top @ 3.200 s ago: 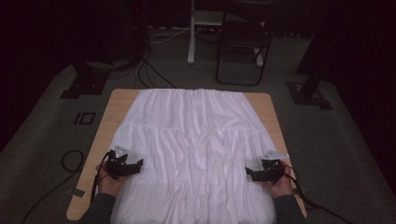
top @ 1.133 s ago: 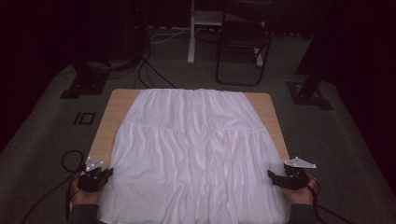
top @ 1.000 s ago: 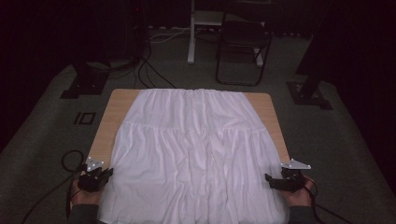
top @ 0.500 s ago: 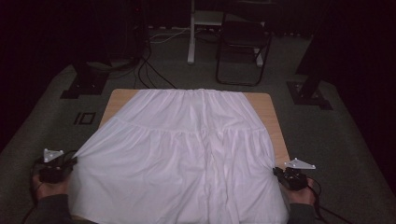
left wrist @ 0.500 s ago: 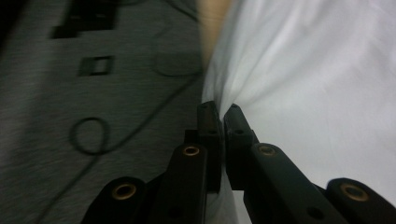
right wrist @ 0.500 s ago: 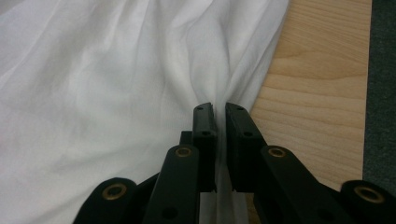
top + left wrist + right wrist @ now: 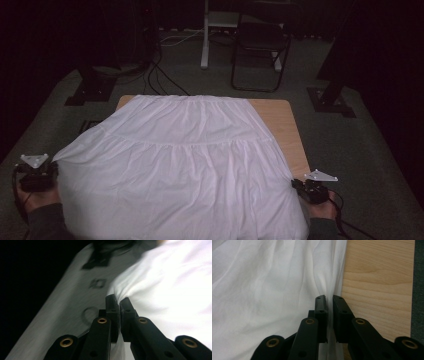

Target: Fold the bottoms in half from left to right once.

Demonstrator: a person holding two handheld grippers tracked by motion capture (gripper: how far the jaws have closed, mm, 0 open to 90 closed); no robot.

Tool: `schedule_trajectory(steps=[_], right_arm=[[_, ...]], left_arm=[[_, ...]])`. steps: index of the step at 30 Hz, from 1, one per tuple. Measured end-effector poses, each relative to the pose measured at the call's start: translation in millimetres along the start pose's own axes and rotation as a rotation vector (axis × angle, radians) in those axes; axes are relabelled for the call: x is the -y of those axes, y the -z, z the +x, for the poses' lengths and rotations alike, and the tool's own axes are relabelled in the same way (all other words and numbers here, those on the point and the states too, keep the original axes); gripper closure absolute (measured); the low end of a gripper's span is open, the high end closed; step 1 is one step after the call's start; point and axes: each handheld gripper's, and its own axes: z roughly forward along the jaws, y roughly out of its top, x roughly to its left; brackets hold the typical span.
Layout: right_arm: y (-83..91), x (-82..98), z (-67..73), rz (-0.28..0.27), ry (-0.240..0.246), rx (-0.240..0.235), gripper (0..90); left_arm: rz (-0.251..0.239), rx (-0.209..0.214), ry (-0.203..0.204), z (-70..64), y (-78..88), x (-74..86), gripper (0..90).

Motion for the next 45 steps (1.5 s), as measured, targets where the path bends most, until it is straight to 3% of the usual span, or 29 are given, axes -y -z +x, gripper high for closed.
schedule_trajectory(steps=[4,7,8,9,12,13,14,17,22,24,25,26,27,28,29,32,33,35,38,40,45], right_arm=[[0.1,1.2,-0.7,-0.009,-0.005,-0.010,80.6],[-0.1,1.5,-1.3,-0.013,-0.007,-0.018,79.3],[-0.4,1.7,-1.6,-0.016,-0.009,-0.023,78.7],[-0.5,1.8,-1.6,-0.018,-0.011,-0.025,78.6],[-0.5,2.2,-1.7,-0.021,-0.009,-0.028,78.2],[-0.5,2.4,-1.8,-0.022,-0.009,-0.028,78.2],[-0.5,2.5,-1.8,-0.023,-0.010,-0.029,78.1],[-0.5,2.8,-2.0,-0.025,-0.011,-0.030,78.0],[-0.7,3.1,-2.0,-0.029,-0.013,-0.029,78.0],[-0.8,3.2,-2.2,-0.031,-0.011,-0.030,78.3],[-0.9,3.2,-2.2,-0.031,-0.012,-0.030,78.3],[-1.2,2.9,-2.2,-0.032,-0.009,-0.028,78.5],[-1.3,2.8,-2.0,-0.031,-0.009,-0.027,78.6],[-1.3,2.8,-2.0,-0.031,-0.009,-0.027,78.6],[-1.4,2.5,-1.7,-0.029,-0.009,-0.025,78.6],[-1.5,2.3,-0.8,-0.028,-0.008,-0.018,78.5],[-1.6,2.1,-0.3,-0.027,-0.008,-0.015,78.2],[-1.5,0.9,0.5,-0.019,-0.013,-0.018,73.9],[-1.0,-3.9,7.1,-0.003,0.001,0.017,56.2],[4.2,-11.2,15.2,-0.032,0.002,0.038,48.0],[21.8,-40.9,50.8,-0.123,0.075,0.028,46.2]], left_arm=[[-0.070,0.183,-0.097,-38.5,23.0,-13.2,88.4],[-0.109,0.360,-0.179,-72.9,36.7,-25.1,88.2],[-0.120,0.400,-0.199,-81.7,39.0,-27.6,88.0],[-0.133,0.471,-0.224,-96.0,42.2,-31.8,88.1],[-0.136,0.623,-0.264,-129.4,47.8,-43.0,88.0],[-0.134,0.702,-0.294,-149.3,51.0,-49.8,88.0],[-0.135,0.720,-0.307,-156.5,52.3,-52.1,88.0],[-0.144,0.821,-0.404,-203.8,57.0,-66.4,88.0],[-0.139,0.971,-0.493,-277.5,61.8,-81.3,88.1],[-0.140,1.053,-0.518,-310.3,67.6,-82.6,88.1],[-0.134,1.122,-0.516,-331.5,71.6,-81.7,88.1],[-0.128,1.164,-0.523,-344.5,74.5,-80.7,88.2],[-0.124,1.219,-0.541,-367.0,80.7,-77.6,88.2],[-0.124,1.219,-0.541,-367.0,80.7,-77.6,88.2],[-0.116,1.272,-0.586,-394.4,88.3,-71.6,88.2],[-0.048,1.297,-0.687,-440.5,90.0,-56.5,84.1],[-0.009,1.304,-0.703,-450.7,86.7,-51.1,74.8],[0.003,1.284,-0.712,-457.2,81.9,-43.9,56.2],[-0.013,1.295,-0.655,-440.9,78.5,-45.0,48.9],[-0.043,1.258,-0.626,-420.5,75.3,-50.5,47.4],[-0.061,1.036,-0.570,-357.1,56.2,-54.3,47.3]])
